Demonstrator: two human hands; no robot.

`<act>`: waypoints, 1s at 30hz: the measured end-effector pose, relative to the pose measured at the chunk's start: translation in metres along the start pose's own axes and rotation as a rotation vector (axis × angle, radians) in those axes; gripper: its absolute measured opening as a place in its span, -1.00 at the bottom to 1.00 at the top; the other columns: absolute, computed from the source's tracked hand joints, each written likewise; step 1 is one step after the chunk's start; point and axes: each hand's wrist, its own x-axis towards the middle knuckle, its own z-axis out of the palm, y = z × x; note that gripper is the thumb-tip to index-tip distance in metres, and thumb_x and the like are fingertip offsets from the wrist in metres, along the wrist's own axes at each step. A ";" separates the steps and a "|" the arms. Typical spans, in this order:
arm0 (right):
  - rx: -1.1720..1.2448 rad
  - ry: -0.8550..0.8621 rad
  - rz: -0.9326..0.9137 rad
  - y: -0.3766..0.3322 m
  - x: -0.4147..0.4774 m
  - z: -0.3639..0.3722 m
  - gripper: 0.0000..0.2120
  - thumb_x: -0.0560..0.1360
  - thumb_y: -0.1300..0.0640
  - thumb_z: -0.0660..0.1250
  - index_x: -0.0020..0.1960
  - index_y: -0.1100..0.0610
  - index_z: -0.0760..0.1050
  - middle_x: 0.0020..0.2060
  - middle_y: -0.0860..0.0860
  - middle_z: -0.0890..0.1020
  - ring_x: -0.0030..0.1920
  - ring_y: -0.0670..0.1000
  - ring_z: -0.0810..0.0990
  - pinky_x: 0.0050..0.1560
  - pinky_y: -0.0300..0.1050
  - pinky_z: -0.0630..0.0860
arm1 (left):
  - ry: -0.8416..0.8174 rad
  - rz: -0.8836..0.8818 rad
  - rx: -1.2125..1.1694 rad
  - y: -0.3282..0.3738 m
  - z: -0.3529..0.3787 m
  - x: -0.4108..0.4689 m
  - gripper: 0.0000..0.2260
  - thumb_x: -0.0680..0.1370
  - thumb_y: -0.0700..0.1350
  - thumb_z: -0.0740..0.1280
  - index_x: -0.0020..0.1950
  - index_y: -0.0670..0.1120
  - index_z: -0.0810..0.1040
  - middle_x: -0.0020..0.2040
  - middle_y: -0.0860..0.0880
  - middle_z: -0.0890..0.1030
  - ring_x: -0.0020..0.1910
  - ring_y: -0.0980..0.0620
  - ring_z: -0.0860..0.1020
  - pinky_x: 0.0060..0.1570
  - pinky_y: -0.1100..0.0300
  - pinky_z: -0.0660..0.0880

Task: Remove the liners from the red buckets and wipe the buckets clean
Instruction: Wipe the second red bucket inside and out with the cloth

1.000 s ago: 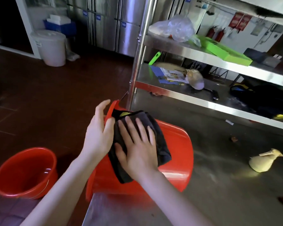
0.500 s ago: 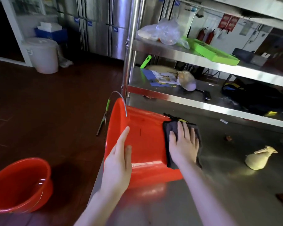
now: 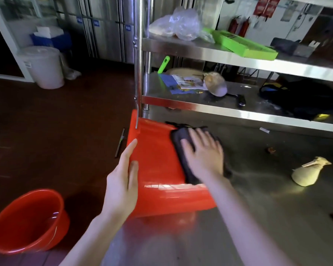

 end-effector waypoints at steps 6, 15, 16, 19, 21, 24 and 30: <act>0.124 -0.265 0.276 0.022 0.034 -0.009 -0.51 0.59 -0.18 -0.07 0.50 -0.20 0.19 0.52 -0.18 0.20 0.52 0.04 0.16 0.42 0.20 0.11 | 0.015 0.015 -0.001 -0.011 -0.008 -0.024 -0.56 0.59 0.11 0.05 0.48 0.31 0.22 -0.40 0.07 0.44 -0.54 0.15 0.30 -0.49 0.44 0.29; 0.056 0.080 -0.353 -0.114 -0.045 0.005 -0.49 0.58 -0.14 0.01 0.51 -0.09 0.25 0.50 -0.10 0.30 0.51 0.08 0.23 0.45 0.20 0.15 | -0.066 -0.011 0.011 -0.013 -0.023 -0.021 -0.55 0.61 0.08 0.07 0.50 0.32 0.13 -0.13 0.23 0.65 -0.40 0.29 0.51 -0.31 0.48 0.40; 0.056 0.097 -0.335 -0.113 -0.050 0.006 -0.48 0.58 -0.14 0.02 0.51 -0.09 0.23 0.51 -0.10 0.29 0.52 0.08 0.22 0.45 0.20 0.15 | -0.070 -0.043 0.017 -0.007 -0.027 -0.015 -0.53 0.59 0.15 0.06 0.50 0.37 0.07 0.05 0.22 0.65 -0.19 0.28 0.60 -0.12 0.42 0.47; 0.045 0.122 -0.343 -0.115 -0.076 0.016 -0.43 0.54 -0.15 0.08 0.53 -0.09 0.17 0.53 -0.09 0.24 0.53 0.10 0.17 0.46 0.24 0.12 | -0.010 -0.229 0.083 0.015 -0.026 0.031 -0.46 0.52 0.30 0.09 0.46 0.47 -0.04 0.32 0.00 0.54 0.22 -0.03 0.55 0.20 0.05 0.45; 0.052 0.150 -0.436 -0.115 -0.099 0.029 -0.41 0.52 -0.16 0.16 0.53 -0.09 0.19 0.53 -0.07 0.24 0.54 0.12 0.18 0.46 0.26 0.13 | 0.000 -0.361 0.250 0.023 -0.022 0.067 -0.45 0.53 0.31 0.12 0.50 0.34 0.04 0.24 -0.09 0.56 0.20 -0.15 0.53 0.14 0.01 0.43; 0.030 0.146 -0.518 -0.107 -0.106 0.040 -0.41 0.54 -0.21 0.18 0.53 -0.11 0.20 0.54 -0.06 0.22 0.55 0.10 0.13 0.48 0.21 0.15 | 0.062 -0.435 0.345 0.020 -0.029 0.080 -0.53 0.60 0.16 0.15 0.50 0.15 0.21 0.08 -0.16 0.61 -0.02 -0.19 0.60 0.05 -0.02 0.54; -0.009 0.150 -0.127 -0.064 -0.057 0.017 -0.43 0.53 -0.22 0.10 0.47 -0.02 0.36 0.45 0.05 0.41 0.44 0.14 0.36 0.44 0.16 0.24 | 0.118 -0.324 0.134 0.002 -0.044 0.039 -0.66 0.64 0.08 0.16 0.39 0.35 0.27 -0.38 -0.04 0.60 -0.57 0.07 0.52 -0.54 0.07 0.51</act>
